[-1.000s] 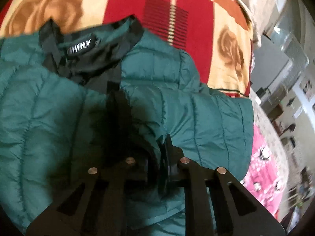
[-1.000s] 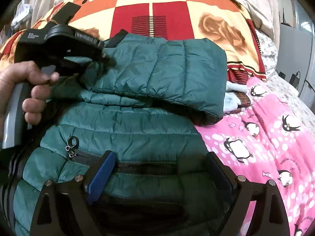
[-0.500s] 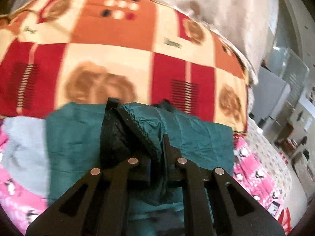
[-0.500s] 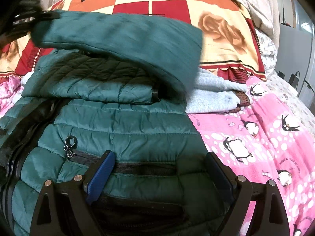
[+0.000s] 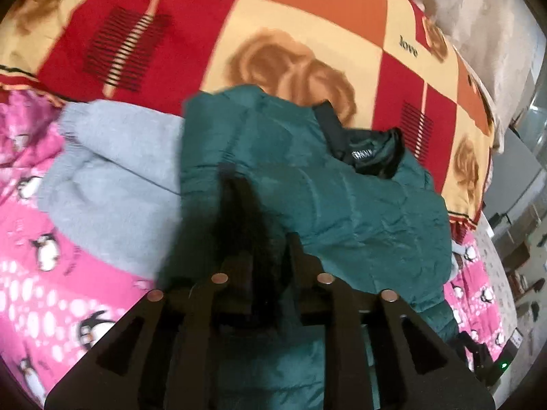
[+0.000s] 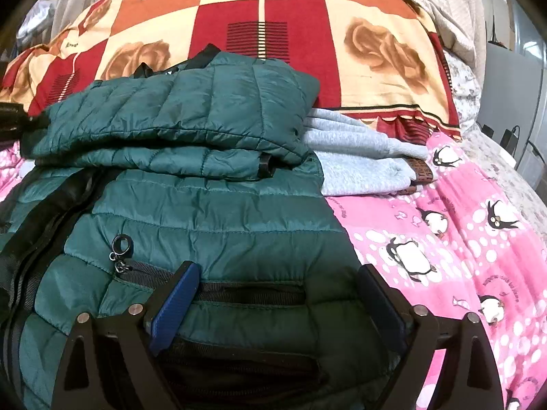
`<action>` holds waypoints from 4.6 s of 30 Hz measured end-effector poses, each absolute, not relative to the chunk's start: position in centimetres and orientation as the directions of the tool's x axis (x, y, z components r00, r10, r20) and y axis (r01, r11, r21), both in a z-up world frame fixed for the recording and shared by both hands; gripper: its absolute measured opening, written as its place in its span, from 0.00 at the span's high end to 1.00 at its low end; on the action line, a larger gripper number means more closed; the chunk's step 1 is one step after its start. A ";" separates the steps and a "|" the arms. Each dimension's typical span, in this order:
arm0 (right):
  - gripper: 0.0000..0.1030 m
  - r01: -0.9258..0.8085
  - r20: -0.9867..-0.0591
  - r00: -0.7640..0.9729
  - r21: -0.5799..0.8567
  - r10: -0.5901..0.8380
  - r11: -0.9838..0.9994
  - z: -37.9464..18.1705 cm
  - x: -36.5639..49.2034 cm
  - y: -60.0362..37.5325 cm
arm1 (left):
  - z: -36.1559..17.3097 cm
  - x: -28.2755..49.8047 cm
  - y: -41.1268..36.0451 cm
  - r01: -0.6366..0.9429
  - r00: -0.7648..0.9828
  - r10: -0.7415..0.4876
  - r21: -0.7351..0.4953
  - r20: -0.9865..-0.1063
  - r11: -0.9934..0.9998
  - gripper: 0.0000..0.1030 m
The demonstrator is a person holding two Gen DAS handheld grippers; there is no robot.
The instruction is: Fold large clothes
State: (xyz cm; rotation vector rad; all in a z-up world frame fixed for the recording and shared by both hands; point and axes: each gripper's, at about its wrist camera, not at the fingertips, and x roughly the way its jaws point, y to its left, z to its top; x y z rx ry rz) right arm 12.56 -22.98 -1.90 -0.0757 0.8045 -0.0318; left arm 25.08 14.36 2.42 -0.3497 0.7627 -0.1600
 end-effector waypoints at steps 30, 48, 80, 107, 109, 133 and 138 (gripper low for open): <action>0.32 -0.254 -0.817 0.516 0.142 0.258 0.957 -1.3 30.4 -21.8 | -2.7 28.9 8.2 -0.045 0.709 0.000 -0.046 -0.705 0.998 0.61; 0.19 -0.119 -0.779 0.614 0.072 0.130 0.990 -0.9 37.1 -21.2 | -3.1 28.2 7.1 -0.051 0.731 0.029 -0.011 -0.682 0.999 0.61; 0.07 -0.322 -0.765 0.596 0.050 0.243 0.946 -1.6 27.2 -15.7 | -2.9 28.4 7.3 -0.051 0.729 0.036 -0.002 -0.683 0.999 0.61; 0.06 -0.285 -0.817 0.574 -0.140 0.052 0.948 3.0 14.3 -18.2 | -0.2 13.8 13.3 0.032 0.621 -0.033 -0.016 -0.783 0.999 0.51; 0.06 -0.289 -0.845 0.530 -0.107 0.066 0.951 1.9 13.1 -18.5 | -1.6 12.3 13.5 0.027 0.593 -0.035 -0.023 -0.804 0.999 0.51; 0.01 -0.179 -0.834 0.541 0.009 0.106 0.984 -0.9 9.9 -22.2 | -4.8 7.7 16.2 -0.080 0.722 -0.103 -0.231 -0.684 0.970 0.36; 0.00 -0.164 -0.854 0.507 0.039 0.118 0.986 -0.8 7.3 -23.1 | -5.0 7.5 16.3 -0.078 0.740 -0.100 -0.233 -0.665 0.969 0.36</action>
